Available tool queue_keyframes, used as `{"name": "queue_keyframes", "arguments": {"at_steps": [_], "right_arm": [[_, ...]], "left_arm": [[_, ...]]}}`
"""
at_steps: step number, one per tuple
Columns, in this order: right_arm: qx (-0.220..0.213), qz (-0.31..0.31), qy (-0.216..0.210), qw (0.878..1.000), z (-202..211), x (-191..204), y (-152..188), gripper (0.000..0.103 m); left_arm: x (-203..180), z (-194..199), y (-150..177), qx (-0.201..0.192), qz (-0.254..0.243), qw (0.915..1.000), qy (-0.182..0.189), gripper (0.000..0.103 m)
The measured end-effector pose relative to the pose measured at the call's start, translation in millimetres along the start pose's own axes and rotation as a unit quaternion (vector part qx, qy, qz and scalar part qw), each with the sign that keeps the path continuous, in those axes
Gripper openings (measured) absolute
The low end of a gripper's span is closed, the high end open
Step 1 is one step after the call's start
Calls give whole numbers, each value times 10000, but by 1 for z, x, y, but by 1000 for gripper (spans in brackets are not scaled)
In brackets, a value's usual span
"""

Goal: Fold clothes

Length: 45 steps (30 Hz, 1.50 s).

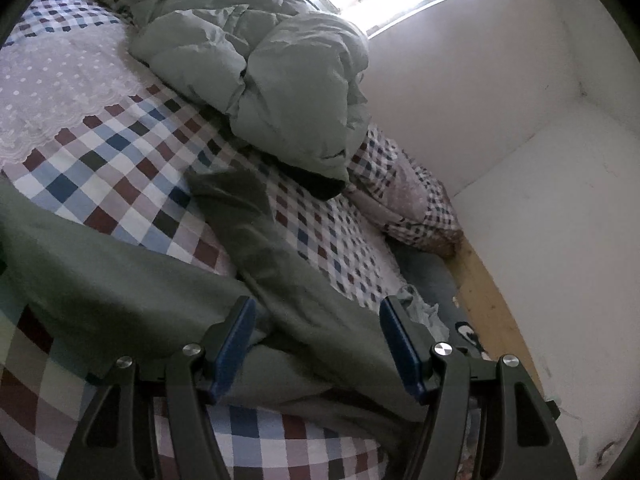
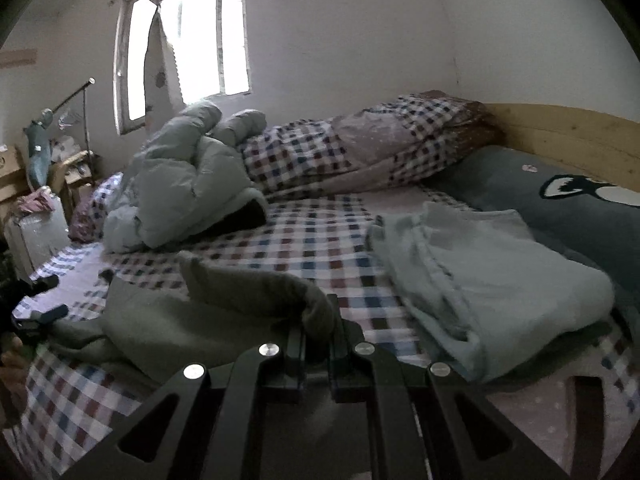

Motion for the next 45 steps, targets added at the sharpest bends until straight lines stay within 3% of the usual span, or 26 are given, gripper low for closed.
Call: {"name": "queue_keyframes", "arguments": {"at_steps": [6, 12, 15, 19, 24, 26, 27, 37, 38, 39, 40, 42, 45], "right_arm": [[420, -253, 327, 9983, -9, -31, 17, 6], [998, -611, 335, 9926, -29, -40, 40, 10], [1102, -610, 363, 9914, -33, -33, 45, 11], [1134, -625, 365, 9909, -34, -28, 48, 17], [1123, -697, 301, 9908, -33, -27, 50, 32], [1124, -695, 283, 9908, -33, -26, 51, 35], [1123, -704, 269, 9908, -32, -26, 51, 36], [1067, -765, 204, 9911, -30, -28, 49, 39], [1064, -764, 204, 9912, -29, -28, 49, 40], [1058, -758, 207, 9913, -29, -28, 49, 41], [1049, -745, 216, 9914, -29, -28, 48, 43], [1035, -724, 254, 9917, -27, -29, 48, 47], [1016, -766, 347, 9913, -25, -32, 48, 58]], "left_arm": [[-2, -13, 10, 234, -68, 9996, -150, 69], [-11, -41, 30, 844, -260, 9961, -79, 69], [-9, -58, 37, 1044, -1, 9945, 49, 69], [-2, -68, 39, 980, 327, 9946, 134, 69], [3, -68, 33, 775, 690, 9939, 369, 68], [5, -68, 32, 761, 804, 9927, 472, 59], [5, -69, 31, 812, 871, 9915, 529, 46], [-1, -86, 43, 990, 682, 9927, 21, 44], [-1, -87, 45, 1047, 660, 9923, 21, 38], [-3, -88, 46, 1079, 633, 9921, 53, 20], [-4, -87, 47, 1084, 607, 9922, 55, 13], [-11, -83, 49, 1004, 463, 9938, 88, 7], [-26, -76, 51, 883, 175, 9959, 132, 7]]}}
Point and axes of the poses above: each gripper's, at about its wrist camera, not at the fingertips, and z roughly against the way its jaws point, x to its left, y to its underside, the point moved 2 cm from there along -z, roughly the way its jaws point, and after that the axes turned 7 degrees about z, right-handed, at the moved point
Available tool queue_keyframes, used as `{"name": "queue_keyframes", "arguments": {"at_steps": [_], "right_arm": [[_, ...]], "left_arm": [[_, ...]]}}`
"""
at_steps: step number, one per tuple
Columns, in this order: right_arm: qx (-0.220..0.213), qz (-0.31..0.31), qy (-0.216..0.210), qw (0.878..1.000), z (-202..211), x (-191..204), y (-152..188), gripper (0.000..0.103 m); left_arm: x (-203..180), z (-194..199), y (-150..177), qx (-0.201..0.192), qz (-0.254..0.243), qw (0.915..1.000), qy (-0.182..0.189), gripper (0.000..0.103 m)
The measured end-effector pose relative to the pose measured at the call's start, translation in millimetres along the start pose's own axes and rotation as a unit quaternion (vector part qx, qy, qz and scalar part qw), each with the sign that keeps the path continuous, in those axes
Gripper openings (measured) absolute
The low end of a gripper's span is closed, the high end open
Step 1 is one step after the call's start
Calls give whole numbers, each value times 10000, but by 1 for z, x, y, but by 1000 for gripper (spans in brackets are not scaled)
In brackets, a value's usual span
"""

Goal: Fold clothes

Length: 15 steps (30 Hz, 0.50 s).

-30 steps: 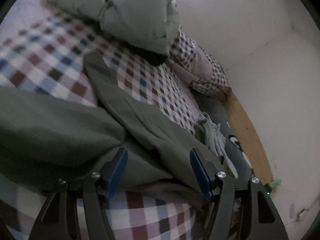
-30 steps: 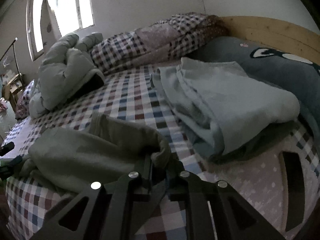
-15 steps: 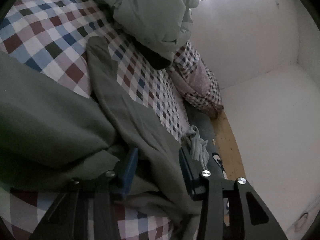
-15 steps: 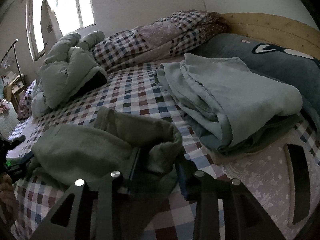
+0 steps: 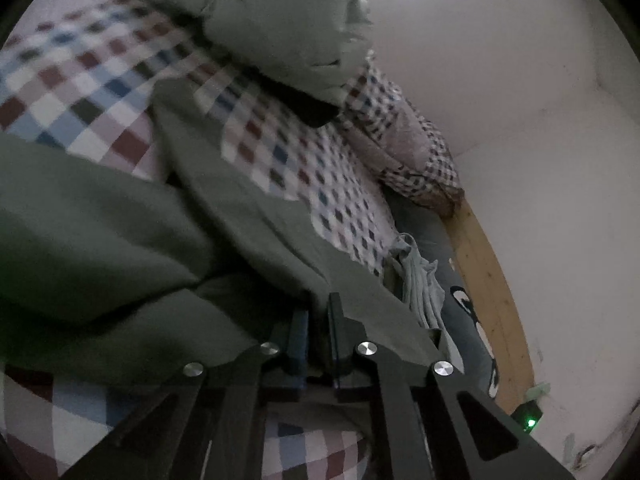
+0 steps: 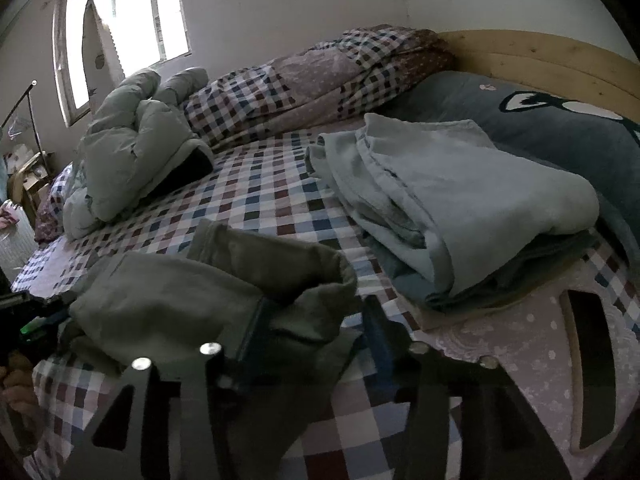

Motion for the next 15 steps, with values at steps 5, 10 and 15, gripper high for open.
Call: {"name": "queue_keyframes", "arguments": {"at_steps": [5, 10, 15], "right_arm": [[-150, -207, 117, 9996, 7, -11, -4, 64], [-437, -255, -46, 9987, 18, -8, -10, 66], [-817, 464, -799, 9924, 36, 33, -14, 67]], "left_arm": [[-30, 11, 12, -24, -583, 9982, 112, 7], [-60, 22, 30, 88, -1136, 9930, 308, 7], [-81, 29, 46, 293, -1433, 9873, 626, 7]]}}
Point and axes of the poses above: each gripper's, at about its wrist camera, not at the fingertips, and z roughly against the way its jaws point, x to its left, y to its underside, the point moved 2 cm from there along -z, roughly the way its jaws point, and after that the axes turned 7 degrees about z, right-handed, at the moved point
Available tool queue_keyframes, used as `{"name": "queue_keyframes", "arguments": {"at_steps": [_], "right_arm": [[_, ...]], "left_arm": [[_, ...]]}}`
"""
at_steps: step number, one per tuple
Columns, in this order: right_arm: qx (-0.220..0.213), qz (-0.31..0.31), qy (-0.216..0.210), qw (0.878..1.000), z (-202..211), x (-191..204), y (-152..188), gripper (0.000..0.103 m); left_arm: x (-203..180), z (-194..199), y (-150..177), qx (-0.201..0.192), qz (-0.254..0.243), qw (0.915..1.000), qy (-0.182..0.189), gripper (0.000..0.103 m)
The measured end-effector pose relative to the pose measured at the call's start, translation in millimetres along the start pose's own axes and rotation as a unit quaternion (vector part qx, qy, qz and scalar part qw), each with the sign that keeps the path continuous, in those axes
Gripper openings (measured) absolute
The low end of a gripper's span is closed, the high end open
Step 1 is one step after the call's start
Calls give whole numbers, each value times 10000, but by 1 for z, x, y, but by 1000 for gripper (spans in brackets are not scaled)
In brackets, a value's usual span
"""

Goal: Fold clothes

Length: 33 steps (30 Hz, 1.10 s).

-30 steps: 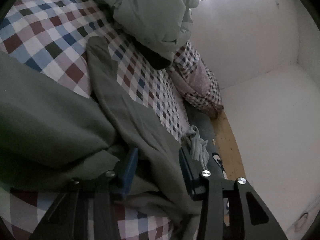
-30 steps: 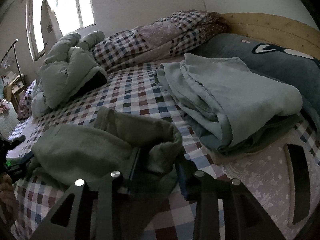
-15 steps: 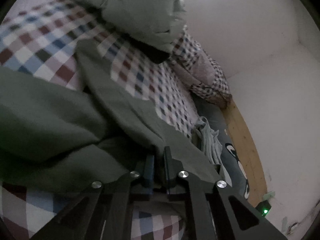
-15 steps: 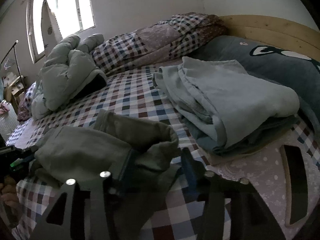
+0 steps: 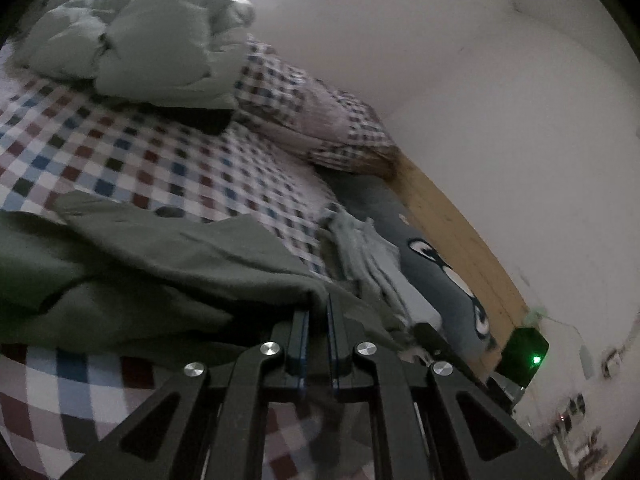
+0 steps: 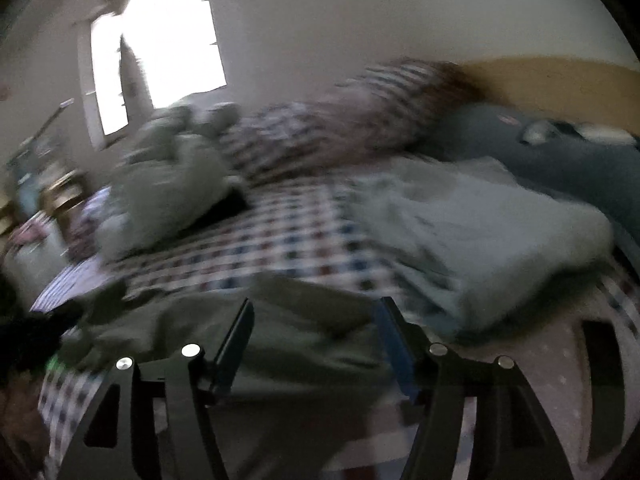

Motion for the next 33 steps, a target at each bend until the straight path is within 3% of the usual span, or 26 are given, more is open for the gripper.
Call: {"name": "queue_keyframes", "arguments": {"at_steps": [7, 12, 18, 20, 26, 27, 29, 31, 33], "right_arm": [[-155, 1528, -1097, 9820, 9, 92, 10, 68], [-289, 2377, -1080, 9649, 16, 139, 23, 67], [-635, 2703, -800, 9573, 28, 156, 23, 64], [-664, 2735, -690, 9571, 30, 156, 22, 33], [-731, 2575, -320, 9630, 33, 141, 15, 11], [-763, 2498, -241, 9650, 34, 137, 13, 8], [-808, 2285, -128, 9701, 35, 125, 5, 7], [-845, 2048, -32, 9751, 38, 110, -2, 7], [-857, 1841, 65, 9791, 39, 96, -8, 7]], "left_arm": [[-29, 7, 8, 269, -295, 9960, 798, 7], [-45, 14, 18, 486, -546, 9914, 1084, 7], [-55, 14, 27, 632, -743, 9887, 1140, 7], [-55, 12, 29, 645, -769, 9884, 1140, 7], [-57, 1, 34, 755, -875, 9884, 984, 7], [-57, 0, 35, 779, -885, 9885, 949, 9], [-55, -3, 36, 840, -845, 9888, 901, 24], [-52, -6, 36, 909, -766, 9891, 868, 52], [-47, -6, 34, 884, -661, 9901, 867, 56]]}}
Point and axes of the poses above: each gripper's, at about its wrist camera, not at the fingertips, and z roughly against the way its jaws point, x to its left, y to its underside, the point moved 2 cm from there along -z, roughly the way its jaws point, and after that the axes turned 7 degrees about z, right-handed, at the moved point
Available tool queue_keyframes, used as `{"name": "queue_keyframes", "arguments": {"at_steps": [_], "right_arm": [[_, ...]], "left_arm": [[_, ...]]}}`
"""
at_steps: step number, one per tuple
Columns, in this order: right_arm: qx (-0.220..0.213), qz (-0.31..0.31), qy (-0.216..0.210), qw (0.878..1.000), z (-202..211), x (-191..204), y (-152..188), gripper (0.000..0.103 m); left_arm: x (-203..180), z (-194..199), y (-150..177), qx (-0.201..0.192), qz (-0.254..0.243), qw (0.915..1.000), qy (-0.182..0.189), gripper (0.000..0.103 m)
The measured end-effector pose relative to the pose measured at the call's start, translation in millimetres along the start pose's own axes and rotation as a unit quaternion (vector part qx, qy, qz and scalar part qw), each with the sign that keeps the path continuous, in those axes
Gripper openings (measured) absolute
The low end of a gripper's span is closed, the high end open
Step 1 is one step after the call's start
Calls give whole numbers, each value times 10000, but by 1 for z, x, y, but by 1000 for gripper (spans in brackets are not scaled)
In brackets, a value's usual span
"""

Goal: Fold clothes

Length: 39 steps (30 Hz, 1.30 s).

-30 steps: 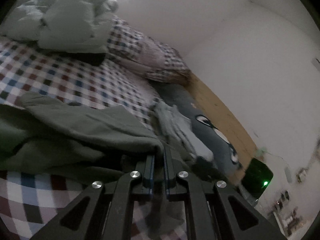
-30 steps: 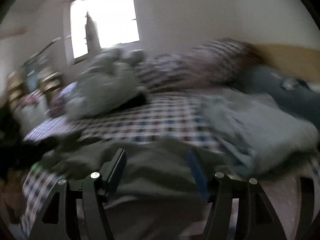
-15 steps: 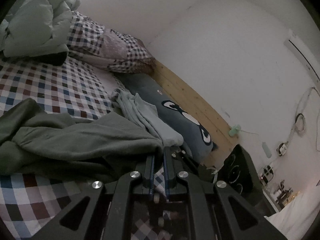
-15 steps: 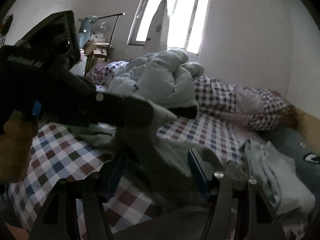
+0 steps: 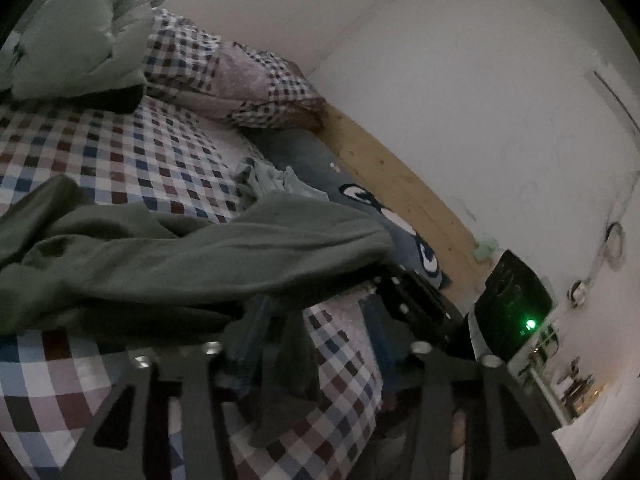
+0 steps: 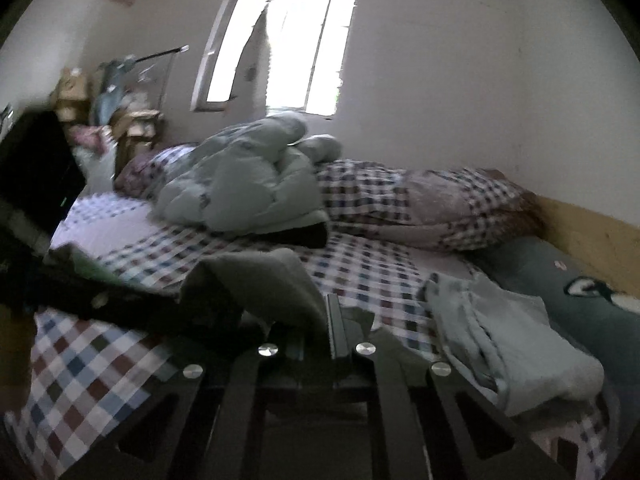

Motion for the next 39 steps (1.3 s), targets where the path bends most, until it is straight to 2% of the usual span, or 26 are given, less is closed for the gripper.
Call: {"name": "queue_keyframes", "arguments": {"at_steps": [9, 19, 30, 39], "right_arm": [[-7, -667, 548, 9963, 12, -62, 4, 7], [-221, -1358, 1110, 9843, 36, -116, 7, 7], [-293, -2366, 1786, 9546, 63, -193, 29, 7], [267, -3314, 2278, 9152, 70, -247, 83, 7]], "left_arm": [[21, 5, -6, -153, 365, 9988, -280, 59], [25, 3, -10, -183, 356, 9984, -405, 59], [37, 2, -10, -207, 463, 9968, -618, 59], [50, 8, -15, -298, 658, 9946, -745, 59]]}}
Point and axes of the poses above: each gripper's, at about its wrist camera, not at the fingertips, and z roughly against the way its jaws point, x to its left, y to its underside, the point moved 2 cm from there along -z, roughly the way its jaws point, and after that the axes turned 7 degrees about z, right-handed, at the moved point
